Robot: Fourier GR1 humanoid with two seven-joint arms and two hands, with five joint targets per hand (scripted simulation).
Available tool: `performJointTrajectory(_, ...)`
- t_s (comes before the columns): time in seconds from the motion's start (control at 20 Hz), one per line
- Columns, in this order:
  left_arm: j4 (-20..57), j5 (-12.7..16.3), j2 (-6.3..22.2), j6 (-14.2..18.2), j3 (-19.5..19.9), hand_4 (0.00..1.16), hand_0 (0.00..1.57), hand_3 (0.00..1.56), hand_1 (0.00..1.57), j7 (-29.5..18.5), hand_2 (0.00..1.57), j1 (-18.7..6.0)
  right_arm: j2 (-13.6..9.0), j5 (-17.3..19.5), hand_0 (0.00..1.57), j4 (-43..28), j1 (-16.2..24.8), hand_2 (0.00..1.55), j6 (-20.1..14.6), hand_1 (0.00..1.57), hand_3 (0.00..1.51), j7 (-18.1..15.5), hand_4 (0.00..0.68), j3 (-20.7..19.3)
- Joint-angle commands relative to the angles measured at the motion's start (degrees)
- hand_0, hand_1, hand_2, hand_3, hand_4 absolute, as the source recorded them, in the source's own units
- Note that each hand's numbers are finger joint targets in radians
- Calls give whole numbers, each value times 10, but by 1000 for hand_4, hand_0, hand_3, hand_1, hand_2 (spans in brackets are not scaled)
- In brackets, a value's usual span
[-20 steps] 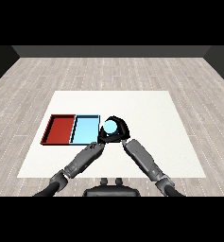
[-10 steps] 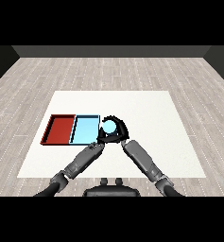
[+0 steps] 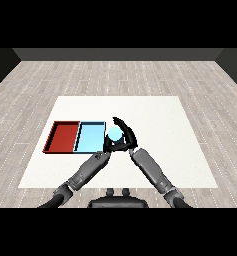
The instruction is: Pick the blue can and put it in the blue box
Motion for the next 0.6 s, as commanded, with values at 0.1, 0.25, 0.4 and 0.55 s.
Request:
performJointTrajectory(0.1,77,28,-2,-39,34,1149,1571,1493,1571,-54,1571,-23,0,28,0,-36,10,0,-9,0,0,27,0,-35)
performJointTrajectory(0.25,-6,-4,0,4,23,1145,1571,1494,1571,-1,1571,0,-5,-24,0,-42,16,0,34,0,0,7,0,-87)
performJointTrajectory(0.4,-1,4,5,-16,36,1143,1571,1487,1571,-19,1571,34,3,-78,0,-51,7,0,42,0,0,-6,0,-107)
performJointTrajectory(0.55,13,17,24,-23,71,1144,1571,1487,1571,-33,1571,8,-55,-95,0,-174,77,0,78,0,0,18,0,-139)
